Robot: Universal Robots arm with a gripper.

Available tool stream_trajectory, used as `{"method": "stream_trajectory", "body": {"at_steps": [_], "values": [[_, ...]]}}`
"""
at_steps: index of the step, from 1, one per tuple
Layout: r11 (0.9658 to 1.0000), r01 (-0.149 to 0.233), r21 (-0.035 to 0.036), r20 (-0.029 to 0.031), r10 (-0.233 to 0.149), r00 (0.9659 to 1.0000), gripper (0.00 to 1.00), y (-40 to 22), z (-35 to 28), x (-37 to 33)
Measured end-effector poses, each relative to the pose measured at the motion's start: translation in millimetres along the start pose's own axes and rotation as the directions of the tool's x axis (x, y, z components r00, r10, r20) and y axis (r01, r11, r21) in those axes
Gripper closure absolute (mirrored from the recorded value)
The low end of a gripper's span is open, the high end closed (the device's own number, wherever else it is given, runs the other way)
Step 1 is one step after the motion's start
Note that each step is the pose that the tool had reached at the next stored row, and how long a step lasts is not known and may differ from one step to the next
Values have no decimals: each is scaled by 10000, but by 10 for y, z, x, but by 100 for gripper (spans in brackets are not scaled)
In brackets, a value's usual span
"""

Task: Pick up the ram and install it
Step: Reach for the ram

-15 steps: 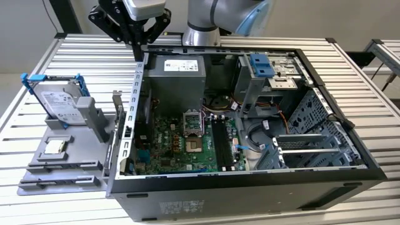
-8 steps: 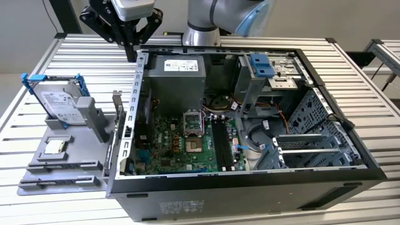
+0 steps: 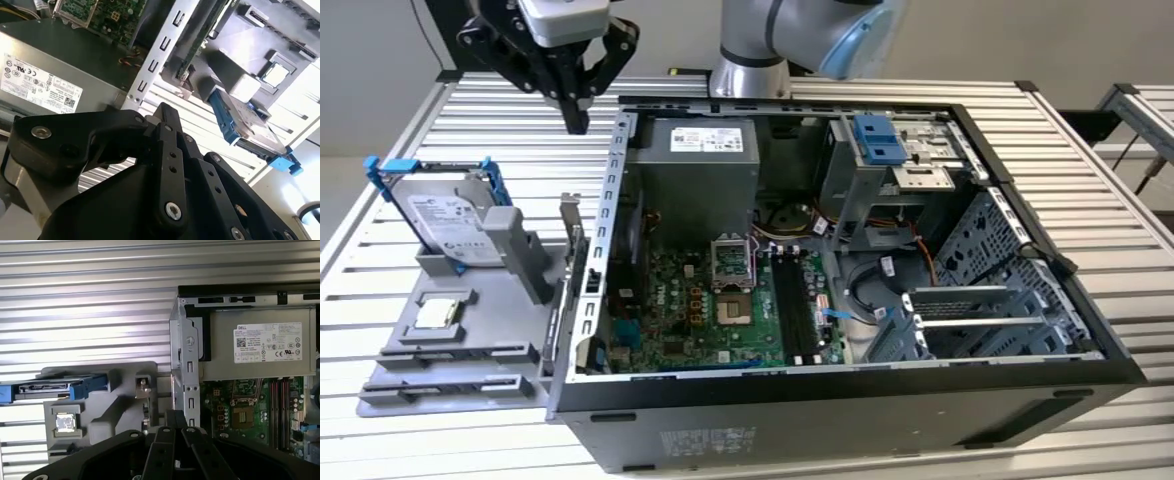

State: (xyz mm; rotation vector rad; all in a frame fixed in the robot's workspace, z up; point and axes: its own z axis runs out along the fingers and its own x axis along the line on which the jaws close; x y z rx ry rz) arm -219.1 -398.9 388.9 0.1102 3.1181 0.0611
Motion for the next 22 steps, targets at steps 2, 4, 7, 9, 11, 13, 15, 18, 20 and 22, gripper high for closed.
{"method": "stream_trajectory", "body": {"at_steps": [2, 4, 7, 9, 11, 13, 15, 18, 20, 22], "values": [[10000, -1, 5, 0, 1, 10000, 100, -5, 3, 66], [10000, 2, 23, 2, -2, 10000, 100, -10, 7, 132], [10000, 5, 57, 4, -6, 10000, 100, -16, 13, 226], [10000, 6, 59, 4, -6, 10000, 100, -22, 15, 300], [10000, 6, 58, 4, -7, 10000, 100, -27, 17, 366], [10000, 6, 59, 4, -6, 10000, 100, -32, 21, 431], [10000, 5, 59, 4, -5, 10000, 100, -36, 25, 493], [10000, 7, 63, 3, -7, 10000, 100, -43, 32, 586], [10000, 8, 65, 1, -8, 10000, 100, -48, 39, 648], [10000, 7, 67, -4, -7, 10000, 100, -52, 45, 704]]}}
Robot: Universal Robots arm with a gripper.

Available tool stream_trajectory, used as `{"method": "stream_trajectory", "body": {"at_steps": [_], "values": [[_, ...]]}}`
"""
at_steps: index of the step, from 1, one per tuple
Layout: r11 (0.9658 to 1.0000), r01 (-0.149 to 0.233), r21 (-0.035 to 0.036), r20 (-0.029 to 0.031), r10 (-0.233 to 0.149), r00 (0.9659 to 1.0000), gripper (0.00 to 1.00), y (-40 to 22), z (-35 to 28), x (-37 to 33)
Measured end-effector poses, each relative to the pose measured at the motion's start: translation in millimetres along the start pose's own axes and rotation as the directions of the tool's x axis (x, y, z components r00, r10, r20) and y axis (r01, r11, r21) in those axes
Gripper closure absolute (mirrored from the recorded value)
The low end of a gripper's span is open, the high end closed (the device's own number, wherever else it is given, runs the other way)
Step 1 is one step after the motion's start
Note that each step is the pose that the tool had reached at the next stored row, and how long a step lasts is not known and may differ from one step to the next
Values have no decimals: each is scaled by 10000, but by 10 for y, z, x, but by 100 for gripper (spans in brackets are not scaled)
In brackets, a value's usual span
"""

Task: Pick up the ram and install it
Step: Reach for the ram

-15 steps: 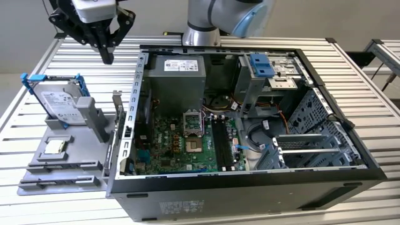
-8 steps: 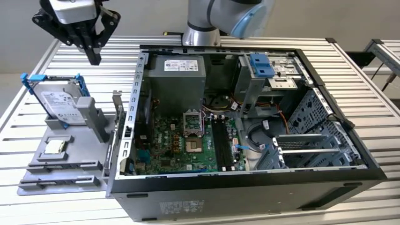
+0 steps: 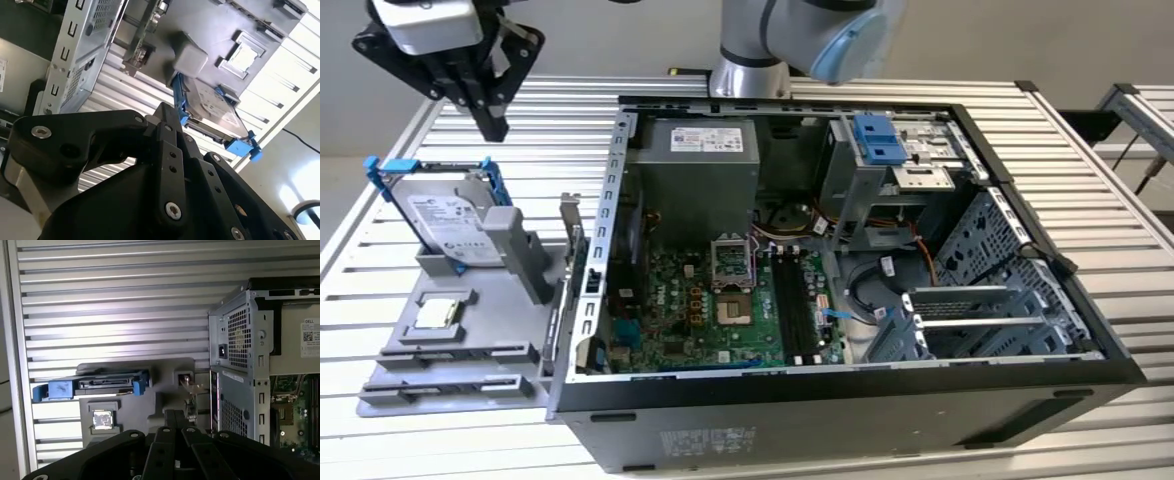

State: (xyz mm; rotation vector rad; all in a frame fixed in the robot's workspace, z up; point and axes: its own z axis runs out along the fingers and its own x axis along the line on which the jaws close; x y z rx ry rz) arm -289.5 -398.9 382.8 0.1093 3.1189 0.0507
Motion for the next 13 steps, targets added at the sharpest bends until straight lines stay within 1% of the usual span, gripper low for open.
{"method": "stream_trajectory", "body": {"at_steps": [13], "values": [[10000, 1, 7, -5, -1, 10000, 100, -30, 38, 403]]}}
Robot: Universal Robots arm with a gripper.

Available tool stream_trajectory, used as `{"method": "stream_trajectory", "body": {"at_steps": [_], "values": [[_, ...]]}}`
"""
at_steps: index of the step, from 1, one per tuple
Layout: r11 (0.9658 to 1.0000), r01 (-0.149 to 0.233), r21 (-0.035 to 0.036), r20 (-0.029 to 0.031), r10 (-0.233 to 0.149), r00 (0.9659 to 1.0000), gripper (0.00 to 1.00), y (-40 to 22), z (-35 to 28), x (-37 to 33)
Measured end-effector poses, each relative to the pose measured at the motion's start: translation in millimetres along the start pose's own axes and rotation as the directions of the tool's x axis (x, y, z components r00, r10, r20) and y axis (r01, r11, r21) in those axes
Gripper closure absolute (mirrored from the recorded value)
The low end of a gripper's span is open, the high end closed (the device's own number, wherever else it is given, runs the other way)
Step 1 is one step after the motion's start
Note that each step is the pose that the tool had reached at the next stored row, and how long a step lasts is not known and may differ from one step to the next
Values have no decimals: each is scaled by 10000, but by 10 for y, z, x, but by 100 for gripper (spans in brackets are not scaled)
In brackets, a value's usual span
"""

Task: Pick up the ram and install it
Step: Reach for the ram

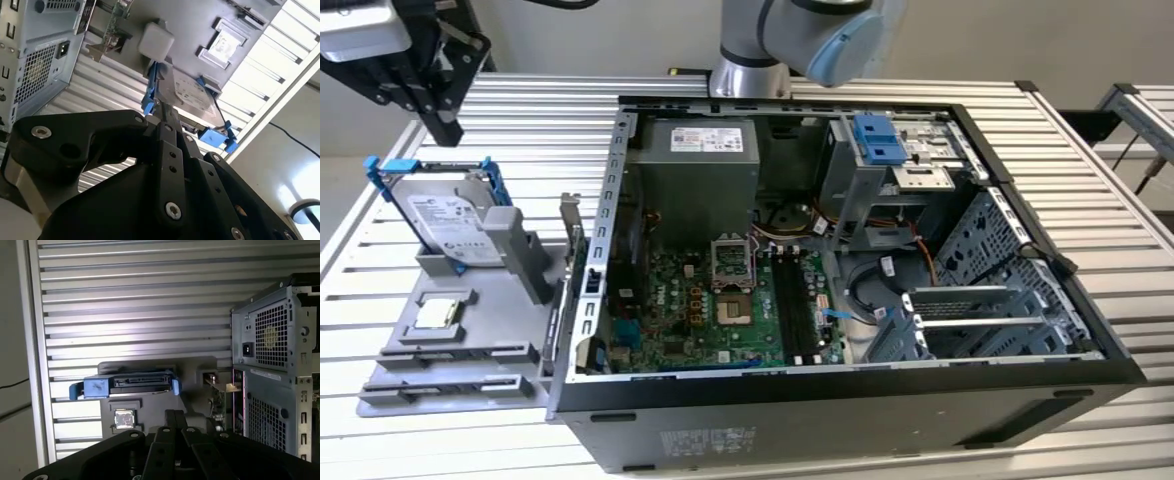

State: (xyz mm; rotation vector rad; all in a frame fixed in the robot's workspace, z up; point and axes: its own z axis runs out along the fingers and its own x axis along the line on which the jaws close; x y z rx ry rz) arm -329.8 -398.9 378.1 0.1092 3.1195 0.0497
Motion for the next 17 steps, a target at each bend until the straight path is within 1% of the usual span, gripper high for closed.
{"method": "stream_trajectory", "body": {"at_steps": [6, 10, 12, 14, 17], "values": [[10000, 2, 5, 0, -2, 10000, 100, -12, 15, 162], [10000, 39, 6, -2, -39, 10000, 100, -19, 25, 257], [9995, 321, 0, -11, -321, 9995, 100, -19, 31, 261], [9979, 647, -5, -21, -647, 9979, 100, -20, 38, 269], [9978, 665, -6, -21, -665, 9978, 100, -21, 39, 278]]}}
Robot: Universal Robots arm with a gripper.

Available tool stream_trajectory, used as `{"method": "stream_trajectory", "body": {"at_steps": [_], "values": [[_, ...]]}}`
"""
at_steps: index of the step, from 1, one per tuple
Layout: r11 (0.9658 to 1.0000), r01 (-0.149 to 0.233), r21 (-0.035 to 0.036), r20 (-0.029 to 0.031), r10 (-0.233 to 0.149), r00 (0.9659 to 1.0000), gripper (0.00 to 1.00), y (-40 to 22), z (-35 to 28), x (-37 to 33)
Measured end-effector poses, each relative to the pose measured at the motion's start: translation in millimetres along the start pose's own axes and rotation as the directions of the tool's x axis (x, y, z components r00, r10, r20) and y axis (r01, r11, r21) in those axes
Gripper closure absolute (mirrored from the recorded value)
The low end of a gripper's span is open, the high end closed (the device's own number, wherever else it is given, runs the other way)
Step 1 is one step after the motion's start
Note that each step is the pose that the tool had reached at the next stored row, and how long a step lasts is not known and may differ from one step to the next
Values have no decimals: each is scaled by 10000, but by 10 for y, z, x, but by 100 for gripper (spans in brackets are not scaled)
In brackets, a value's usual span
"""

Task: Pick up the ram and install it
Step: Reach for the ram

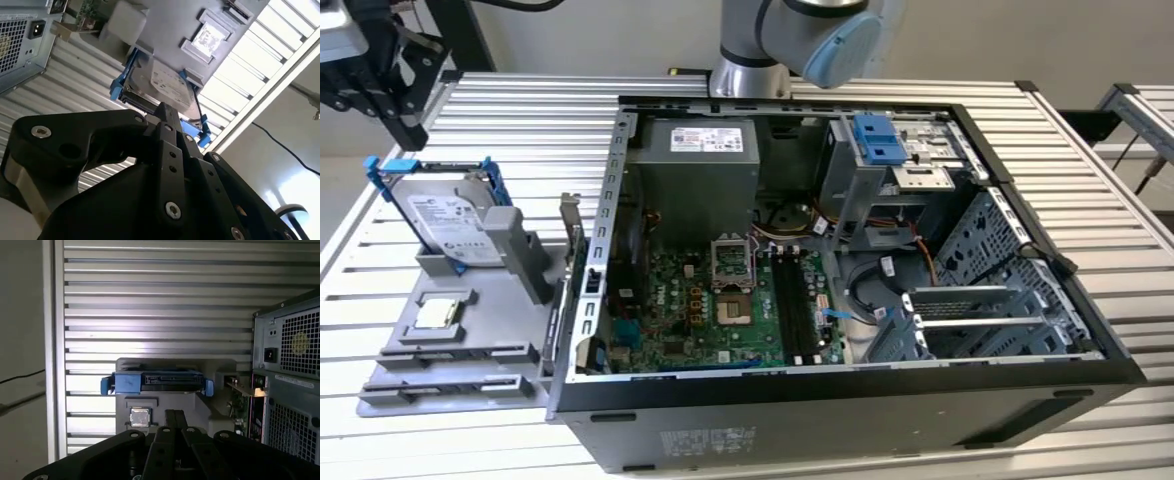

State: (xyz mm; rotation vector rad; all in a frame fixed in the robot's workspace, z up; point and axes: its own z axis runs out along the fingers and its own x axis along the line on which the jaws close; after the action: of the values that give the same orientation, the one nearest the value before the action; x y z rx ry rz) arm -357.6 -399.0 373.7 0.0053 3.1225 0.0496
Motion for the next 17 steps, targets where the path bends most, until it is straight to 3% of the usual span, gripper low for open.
{"method": "stream_trajectory", "body": {"at_steps": [5, 17], "values": [[10000, -2, 0, 0, 2, 10000, 100, -43, -1, 5], [10000, -3, -6, 0, 3, 10000, 100, -437, -10, 15]]}}
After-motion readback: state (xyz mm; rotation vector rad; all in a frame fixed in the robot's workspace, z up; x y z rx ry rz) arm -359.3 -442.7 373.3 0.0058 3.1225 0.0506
